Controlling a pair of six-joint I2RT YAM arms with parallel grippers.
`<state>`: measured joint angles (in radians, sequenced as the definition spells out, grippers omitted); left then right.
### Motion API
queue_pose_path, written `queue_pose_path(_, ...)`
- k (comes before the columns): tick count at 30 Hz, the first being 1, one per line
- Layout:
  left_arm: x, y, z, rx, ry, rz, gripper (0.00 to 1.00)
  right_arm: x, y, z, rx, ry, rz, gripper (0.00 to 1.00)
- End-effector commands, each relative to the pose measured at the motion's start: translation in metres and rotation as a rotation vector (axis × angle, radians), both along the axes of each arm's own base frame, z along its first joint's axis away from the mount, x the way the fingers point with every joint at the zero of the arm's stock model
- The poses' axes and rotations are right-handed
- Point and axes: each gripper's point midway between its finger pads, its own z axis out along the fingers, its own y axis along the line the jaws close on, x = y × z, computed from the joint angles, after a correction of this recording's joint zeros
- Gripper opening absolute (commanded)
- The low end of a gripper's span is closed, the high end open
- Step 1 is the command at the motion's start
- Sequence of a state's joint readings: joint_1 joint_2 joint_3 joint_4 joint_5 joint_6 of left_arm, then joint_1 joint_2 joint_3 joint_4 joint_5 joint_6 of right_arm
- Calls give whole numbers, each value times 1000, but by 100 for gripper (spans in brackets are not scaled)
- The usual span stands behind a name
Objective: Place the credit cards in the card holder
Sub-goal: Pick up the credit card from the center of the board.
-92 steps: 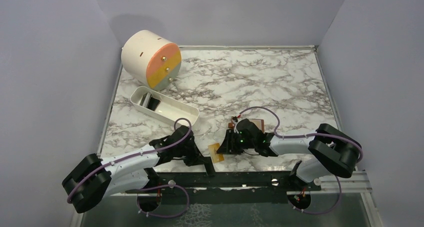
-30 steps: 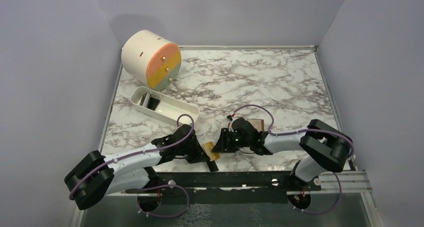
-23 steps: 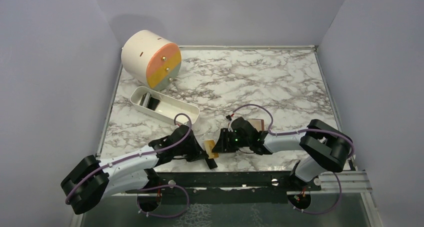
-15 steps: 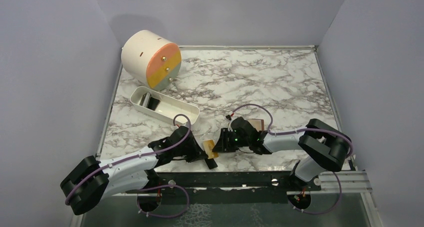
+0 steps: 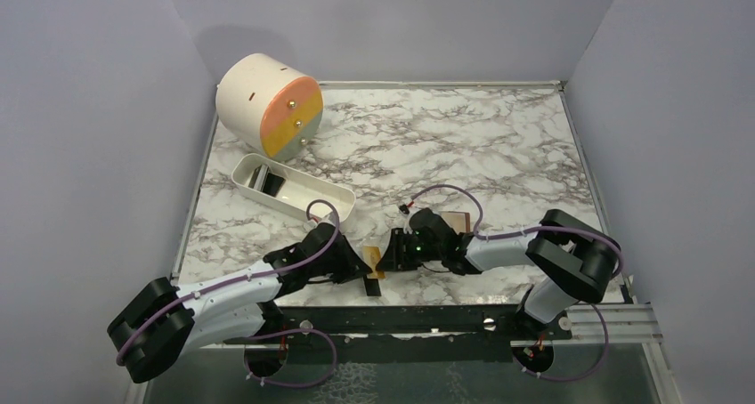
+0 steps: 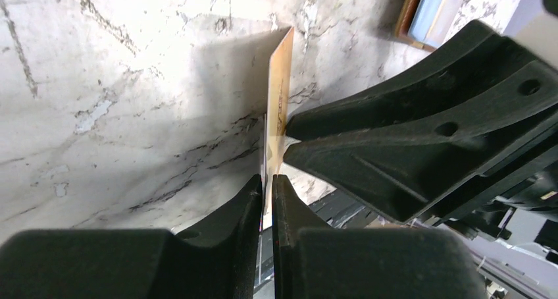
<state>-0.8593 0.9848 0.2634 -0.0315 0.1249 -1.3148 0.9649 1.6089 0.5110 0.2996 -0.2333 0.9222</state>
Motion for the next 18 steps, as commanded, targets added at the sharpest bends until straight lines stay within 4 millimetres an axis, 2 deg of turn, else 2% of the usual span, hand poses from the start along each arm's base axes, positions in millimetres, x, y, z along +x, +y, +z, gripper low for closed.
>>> queue_pose_path(1,16,-2,6,-26,-63,54,15,-58,-100,-89,-446,189,36,30)
queue_pose_path(4,17,-3,6,-25,-64,56,15,-59,-100,-89,-441,190,39,30)
queue_pose_path(9,18,-4,10,-36,-77,52,0,-59,-100,-88,-441,190,35,29)
queue_pose_path(11,18,-5,13,-41,-92,39,0,-56,-101,-85,-439,176,22,29)
queue_pose_path(14,17,-7,17,-43,-118,2,0,-49,-97,-71,-413,139,-2,30)
queue_pose_path(18,13,-9,24,-57,-148,-46,0,-36,-92,-43,-350,72,-65,36)
